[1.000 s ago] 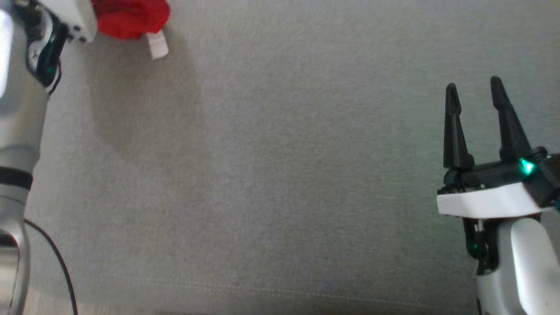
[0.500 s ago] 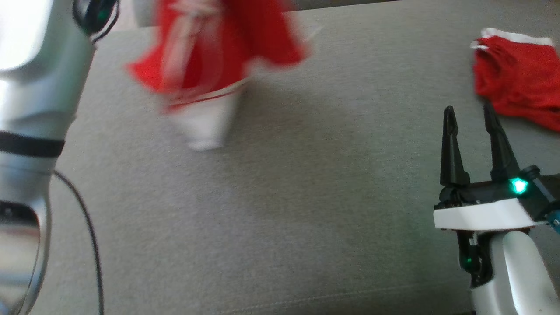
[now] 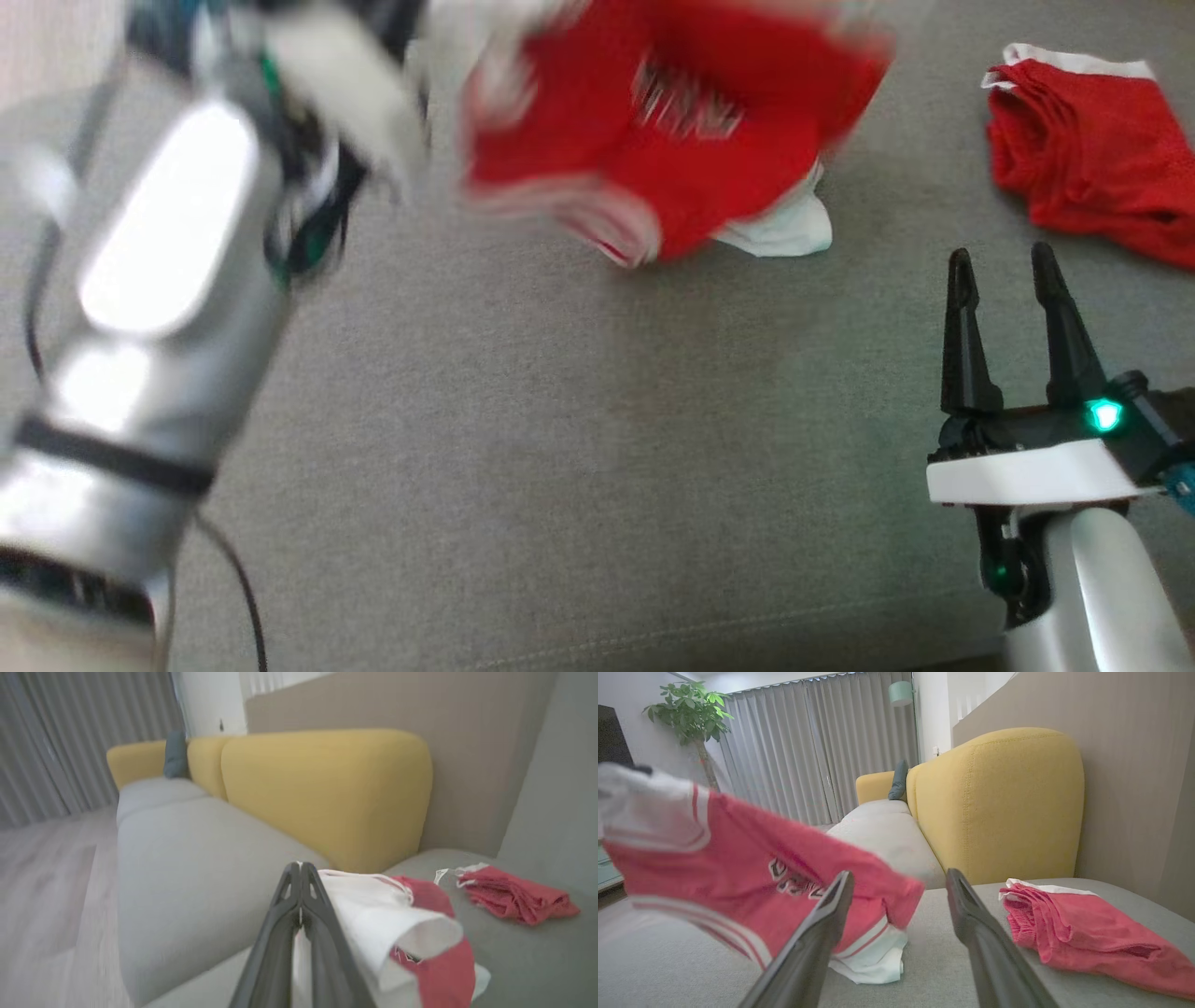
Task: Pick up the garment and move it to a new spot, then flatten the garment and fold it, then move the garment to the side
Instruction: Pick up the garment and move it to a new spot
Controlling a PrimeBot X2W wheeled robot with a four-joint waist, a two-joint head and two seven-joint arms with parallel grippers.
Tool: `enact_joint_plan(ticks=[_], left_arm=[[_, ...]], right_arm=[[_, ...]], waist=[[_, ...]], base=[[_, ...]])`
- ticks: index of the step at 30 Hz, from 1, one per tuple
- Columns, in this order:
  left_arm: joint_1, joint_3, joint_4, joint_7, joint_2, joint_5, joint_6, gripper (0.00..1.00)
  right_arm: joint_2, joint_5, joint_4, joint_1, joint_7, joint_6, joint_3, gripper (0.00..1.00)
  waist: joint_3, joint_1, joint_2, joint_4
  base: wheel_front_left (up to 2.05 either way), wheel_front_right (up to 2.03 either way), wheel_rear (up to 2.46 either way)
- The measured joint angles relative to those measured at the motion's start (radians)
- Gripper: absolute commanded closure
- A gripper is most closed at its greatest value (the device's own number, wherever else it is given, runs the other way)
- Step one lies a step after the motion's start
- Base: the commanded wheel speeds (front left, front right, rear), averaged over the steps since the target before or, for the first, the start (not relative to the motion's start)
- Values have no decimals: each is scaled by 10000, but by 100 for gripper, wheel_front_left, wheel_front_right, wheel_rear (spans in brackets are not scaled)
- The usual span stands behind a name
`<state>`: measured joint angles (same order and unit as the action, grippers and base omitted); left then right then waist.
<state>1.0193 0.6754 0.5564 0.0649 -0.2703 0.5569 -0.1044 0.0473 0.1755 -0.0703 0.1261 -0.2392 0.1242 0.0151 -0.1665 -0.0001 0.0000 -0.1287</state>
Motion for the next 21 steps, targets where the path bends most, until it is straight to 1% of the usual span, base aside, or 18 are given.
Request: enact_joint_plan(ticks=[5,9,10,11,12,13,17,21], left_arm=[[-1808,-29,917,364,-144,357,466,100],[-2540,-79,1701,669,-148,502,825,100],[-2635,-100,1814,792,-127,548,886,92],[-2688,-107,1898,915,-90,552,920,59],[-2731,-130,1941,1057,-40,579,976,35],[-2764,-144,1964,1193,15,629,1014,0],[-2930,-184,1898,1624,234,619,1206,0],[-3670,-414,1373,1827,307,491,1490,0]], right_arm=[[-2,-10,-27,12,-4,0,54,0],[-2,-15,-77,14,-15,0,142,0],[-2,-42,-90,14,-15,0,148,0],[-2,-79,-105,14,-15,0,148,0],[-2,-98,-130,14,-13,0,150,0],[-2,-98,-167,14,-13,0,150,0],[-4,-98,-313,9,-10,0,153,0],[-4,-102,-387,-98,17,0,132,0]], waist=[[-122,0,0,140],[-179,0,0,217],[-185,0,0,244],[-184,0,0,278],[-174,0,0,316],[-153,0,0,358],[44,0,0,515],[365,0,0,668]], base=[[0,0,0],[0,0,0],[0,0,0],[0,0,0],[0,0,0],[0,0,0],[0,0,0],[0,0,0]])
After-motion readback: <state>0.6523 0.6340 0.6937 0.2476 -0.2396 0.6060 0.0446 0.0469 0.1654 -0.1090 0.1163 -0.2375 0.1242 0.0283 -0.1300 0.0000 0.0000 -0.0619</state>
